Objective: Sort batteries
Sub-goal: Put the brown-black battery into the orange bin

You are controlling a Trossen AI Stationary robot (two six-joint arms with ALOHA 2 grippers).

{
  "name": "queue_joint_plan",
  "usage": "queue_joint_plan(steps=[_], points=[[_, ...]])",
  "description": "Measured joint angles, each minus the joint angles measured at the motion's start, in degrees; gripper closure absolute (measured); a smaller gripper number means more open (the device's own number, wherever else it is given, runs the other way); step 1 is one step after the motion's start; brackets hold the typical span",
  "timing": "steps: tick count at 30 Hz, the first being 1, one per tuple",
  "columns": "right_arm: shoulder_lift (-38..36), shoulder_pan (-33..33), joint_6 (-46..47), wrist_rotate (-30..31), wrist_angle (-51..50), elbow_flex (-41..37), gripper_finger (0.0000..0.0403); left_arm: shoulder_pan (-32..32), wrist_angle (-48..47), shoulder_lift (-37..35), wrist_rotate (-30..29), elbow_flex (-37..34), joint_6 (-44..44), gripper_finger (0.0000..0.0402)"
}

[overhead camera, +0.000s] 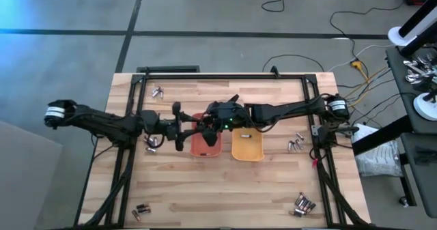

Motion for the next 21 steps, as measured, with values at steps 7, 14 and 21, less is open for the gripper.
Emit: queue_joint_plan(steps=[7, 14, 21], points=[[0.11, 0.01, -0.20, -0.88, -0.05, -0.07, 0.0191, 0.02, 3.20, 2.42, 0.93, 0.00, -0.86, 0.0294], [-0.04, 0.00, 0.51, -1.00, 1.28, -0.14, 0.0189, 0.01, 6.19, 2.79, -0.65, -0.09, -0.28, 0.0342], [-0.31, 0.23, -3.93, -0.77, 3.53, -0.20, 0.0137, -0.12, 2.76, 2.57, -1.68, 3.26, -8.11, 0.0360]])
